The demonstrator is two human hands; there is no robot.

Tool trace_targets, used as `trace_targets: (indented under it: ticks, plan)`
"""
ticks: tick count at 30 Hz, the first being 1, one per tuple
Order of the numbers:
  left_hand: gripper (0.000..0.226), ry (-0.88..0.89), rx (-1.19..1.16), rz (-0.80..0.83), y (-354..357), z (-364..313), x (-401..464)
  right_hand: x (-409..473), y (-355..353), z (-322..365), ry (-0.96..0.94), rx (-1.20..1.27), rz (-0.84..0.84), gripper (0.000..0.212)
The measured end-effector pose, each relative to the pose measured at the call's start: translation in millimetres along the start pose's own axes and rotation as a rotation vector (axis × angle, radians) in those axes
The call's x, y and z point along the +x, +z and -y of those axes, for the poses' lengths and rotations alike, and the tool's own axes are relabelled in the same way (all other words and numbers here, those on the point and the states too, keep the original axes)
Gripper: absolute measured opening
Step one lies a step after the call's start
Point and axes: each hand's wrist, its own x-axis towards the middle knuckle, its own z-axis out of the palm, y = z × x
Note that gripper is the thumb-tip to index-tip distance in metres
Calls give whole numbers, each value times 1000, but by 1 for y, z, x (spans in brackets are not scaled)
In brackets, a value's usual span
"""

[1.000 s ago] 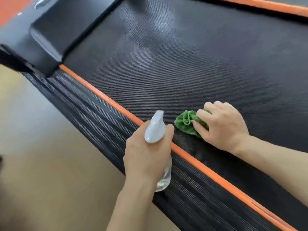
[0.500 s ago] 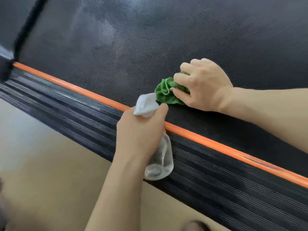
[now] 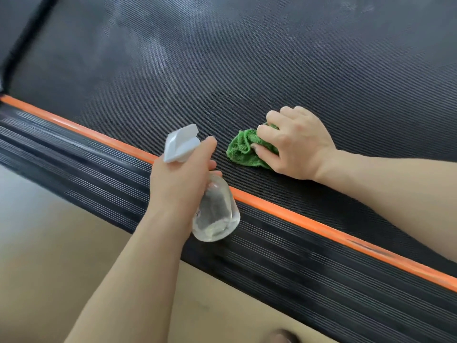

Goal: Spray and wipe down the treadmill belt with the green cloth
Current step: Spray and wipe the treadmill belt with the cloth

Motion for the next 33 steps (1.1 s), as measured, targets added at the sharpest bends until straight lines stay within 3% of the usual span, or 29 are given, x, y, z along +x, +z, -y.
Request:
trace_targets:
  ticks: [6,11,16,23,29,33]
  plan:
    - [26,-51,46,21,-9,4,4,3,-2,-2,1,16,29,38]
    - [33,-107,13,13,-7,2,15,23,4,-21,-126,23,45,35]
    - [26,-144,-121,58,-5,-6,28,115,34,-41,155,-77,14,42]
    - [28,-158,-147,94,-7,-32,56,113,31,-35,159,-14,2,38]
    - [35,-178,-149,140,-23,-50,70,3,-17,22,-26,143,163,31]
    - [34,-170,-68,148,-44,-53,76,5,-18,16,-183,93,164,30]
